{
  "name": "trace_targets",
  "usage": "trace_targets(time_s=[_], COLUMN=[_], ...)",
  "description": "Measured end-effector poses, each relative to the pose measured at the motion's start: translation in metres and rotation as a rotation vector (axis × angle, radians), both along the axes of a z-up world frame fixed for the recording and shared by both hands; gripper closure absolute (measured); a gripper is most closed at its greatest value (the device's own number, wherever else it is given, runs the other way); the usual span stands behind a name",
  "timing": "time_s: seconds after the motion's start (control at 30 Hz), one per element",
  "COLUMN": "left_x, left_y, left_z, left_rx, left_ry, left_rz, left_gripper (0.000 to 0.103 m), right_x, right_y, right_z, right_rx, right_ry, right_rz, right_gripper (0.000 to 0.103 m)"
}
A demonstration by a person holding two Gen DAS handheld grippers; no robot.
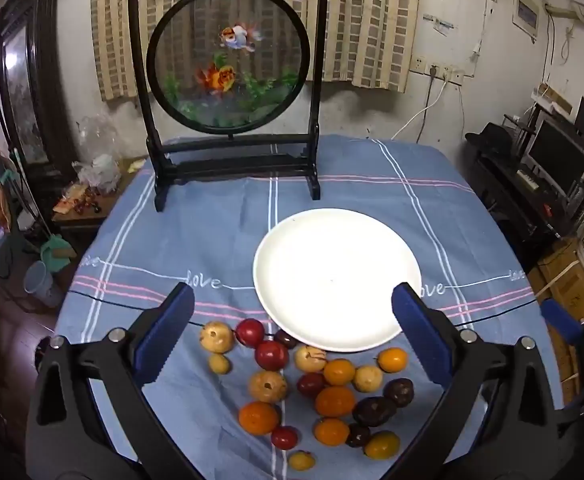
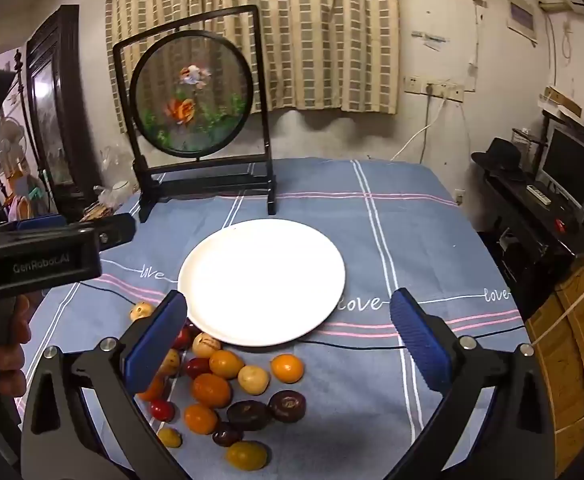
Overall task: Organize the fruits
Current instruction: 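Move both tools toward the fruit pile in front of the plate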
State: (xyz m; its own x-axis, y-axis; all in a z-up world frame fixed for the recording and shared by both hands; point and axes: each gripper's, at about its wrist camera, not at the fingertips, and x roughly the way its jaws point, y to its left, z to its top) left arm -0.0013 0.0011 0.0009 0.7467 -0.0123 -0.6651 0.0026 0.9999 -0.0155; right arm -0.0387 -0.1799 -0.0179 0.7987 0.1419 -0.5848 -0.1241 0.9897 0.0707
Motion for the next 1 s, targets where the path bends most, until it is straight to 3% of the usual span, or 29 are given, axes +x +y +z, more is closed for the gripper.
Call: trace_targets(time_s=[0.27, 0.57, 1.0], left_x=[-0.006, -0.015, -0.017], left_y=[0.005, 0.005, 0.002], left_z=[-0.001, 0.001, -0.003], left_rx=[-0.080, 0.017, 0.030], left_ry=[0.038, -0.024, -0.005], left_rz=[0.042, 0.042, 0.020], left_gripper=[0.002, 0.002, 0.002], right_x=[0.003, 0.008, 0.004], right_y=[0.007, 0.003, -0.001], right_z=[-0.002, -0.008, -0.013], right_rx=[0.043, 0.057, 0.066], right_ry=[0.047, 0.103, 0.133], right_rz=[0.042, 0.078, 0.098], right_gripper=[0.001, 0.001, 0.001])
